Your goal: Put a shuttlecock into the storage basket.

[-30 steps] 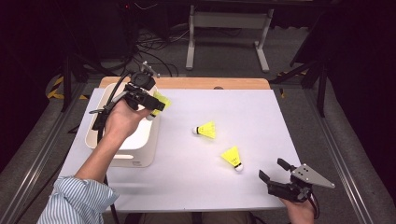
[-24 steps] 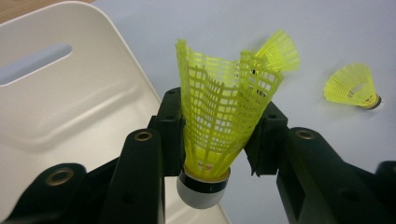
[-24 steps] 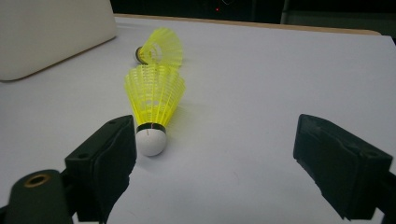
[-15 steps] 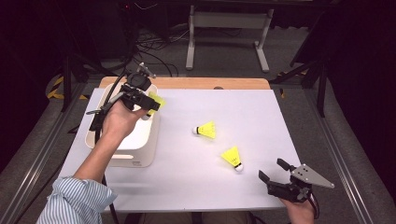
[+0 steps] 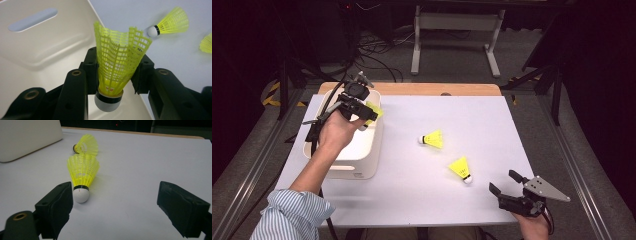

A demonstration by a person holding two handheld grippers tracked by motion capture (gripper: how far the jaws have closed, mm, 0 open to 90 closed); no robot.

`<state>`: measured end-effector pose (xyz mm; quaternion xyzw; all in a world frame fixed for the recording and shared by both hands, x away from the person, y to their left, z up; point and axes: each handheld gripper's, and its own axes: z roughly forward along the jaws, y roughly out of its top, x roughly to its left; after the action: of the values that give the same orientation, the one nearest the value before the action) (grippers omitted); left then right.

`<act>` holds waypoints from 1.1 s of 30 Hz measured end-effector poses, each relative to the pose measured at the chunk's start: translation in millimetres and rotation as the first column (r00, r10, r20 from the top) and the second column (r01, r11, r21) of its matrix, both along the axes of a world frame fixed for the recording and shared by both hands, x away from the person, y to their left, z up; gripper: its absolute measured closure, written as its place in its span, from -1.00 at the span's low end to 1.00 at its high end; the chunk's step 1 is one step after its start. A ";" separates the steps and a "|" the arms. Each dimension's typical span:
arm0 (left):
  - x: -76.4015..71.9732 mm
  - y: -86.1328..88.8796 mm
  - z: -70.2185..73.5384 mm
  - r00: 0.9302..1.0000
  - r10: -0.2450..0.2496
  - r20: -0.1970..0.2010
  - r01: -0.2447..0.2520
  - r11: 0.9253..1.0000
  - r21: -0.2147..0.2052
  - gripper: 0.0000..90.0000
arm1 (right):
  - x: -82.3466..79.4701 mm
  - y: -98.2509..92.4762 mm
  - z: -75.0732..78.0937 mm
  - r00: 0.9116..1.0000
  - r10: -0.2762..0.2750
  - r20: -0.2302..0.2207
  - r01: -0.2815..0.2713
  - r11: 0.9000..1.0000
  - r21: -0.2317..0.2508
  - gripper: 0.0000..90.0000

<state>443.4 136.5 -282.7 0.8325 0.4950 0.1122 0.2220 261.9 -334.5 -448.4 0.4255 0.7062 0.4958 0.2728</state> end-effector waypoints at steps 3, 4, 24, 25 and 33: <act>1.0 3.7 -2.5 1.000 0.013 -0.006 -0.013 1.000 -0.011 0.41 | -0.4 0.4 0.2 1.000 0.003 0.003 -0.003 1.000 -0.003 -0.68; 1.1 5.0 -3.0 1.000 0.013 -0.007 -0.013 1.000 -0.011 0.41 | -0.3 0.4 0.1 1.000 0.003 0.003 -0.003 1.000 -0.003 -0.69; 7.5 23.4 -20.3 0.997 0.080 -0.009 -0.079 0.997 0.014 0.40 | 0.1 -0.1 -0.3 1.000 -0.004 -0.003 0.004 1.000 0.000 -0.69; 8.3 23.7 -21.8 0.997 0.083 -0.009 -0.083 0.996 0.011 0.40 | -0.1 0.1 -0.2 1.000 -0.003 -0.001 0.003 1.000 0.001 -0.68; 13.7 27.1 -28.9 0.995 0.095 -0.023 -0.095 0.995 -0.018 0.38 | -0.3 0.2 -0.2 1.000 -0.001 -0.002 0.001 1.000 0.000 -0.68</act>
<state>457.1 163.6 -311.6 0.8071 0.5374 0.1089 0.2189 261.6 -334.4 -448.6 0.4264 0.7063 0.4952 0.2723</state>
